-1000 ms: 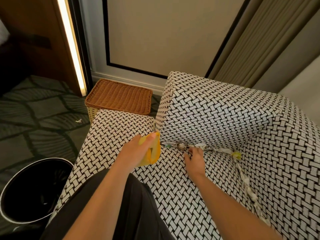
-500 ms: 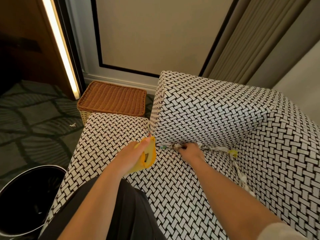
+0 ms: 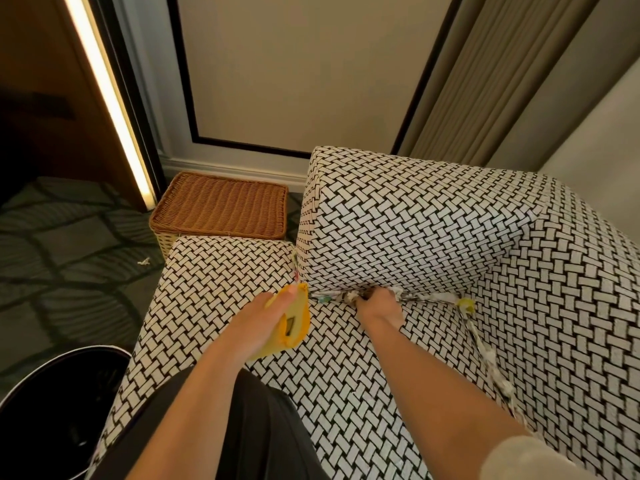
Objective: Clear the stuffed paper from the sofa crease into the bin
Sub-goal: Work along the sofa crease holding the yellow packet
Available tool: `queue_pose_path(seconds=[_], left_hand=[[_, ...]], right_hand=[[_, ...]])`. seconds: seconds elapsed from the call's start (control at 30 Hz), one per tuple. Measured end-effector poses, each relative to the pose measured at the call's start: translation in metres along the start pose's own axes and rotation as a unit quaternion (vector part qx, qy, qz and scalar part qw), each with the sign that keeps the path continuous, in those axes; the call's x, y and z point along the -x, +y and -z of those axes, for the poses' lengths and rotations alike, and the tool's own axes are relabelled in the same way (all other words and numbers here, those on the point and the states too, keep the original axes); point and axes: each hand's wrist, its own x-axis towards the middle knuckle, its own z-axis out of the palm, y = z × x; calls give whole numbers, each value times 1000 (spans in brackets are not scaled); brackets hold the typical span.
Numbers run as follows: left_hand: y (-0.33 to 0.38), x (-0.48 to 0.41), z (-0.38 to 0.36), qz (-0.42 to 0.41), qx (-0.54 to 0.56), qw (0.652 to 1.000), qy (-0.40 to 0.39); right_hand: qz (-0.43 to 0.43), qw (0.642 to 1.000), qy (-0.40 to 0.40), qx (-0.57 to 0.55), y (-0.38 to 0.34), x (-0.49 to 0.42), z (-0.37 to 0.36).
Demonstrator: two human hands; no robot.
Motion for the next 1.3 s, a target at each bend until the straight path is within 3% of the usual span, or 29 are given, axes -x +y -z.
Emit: queue_pose_path(seconds=[0.37, 0.63, 1.3], left_hand=[[-2, -5, -2, 16, -16, 1000, 3], [-5, -5, -2, 17, -13, 1000, -5], [-14, -11, -3, 33, -34, 999, -2]], right_hand=[[59, 995, 67, -42, 9, 9, -7], [56, 995, 74, -40, 7, 9, -8], [165, 984, 63, -22, 22, -4, -8]])
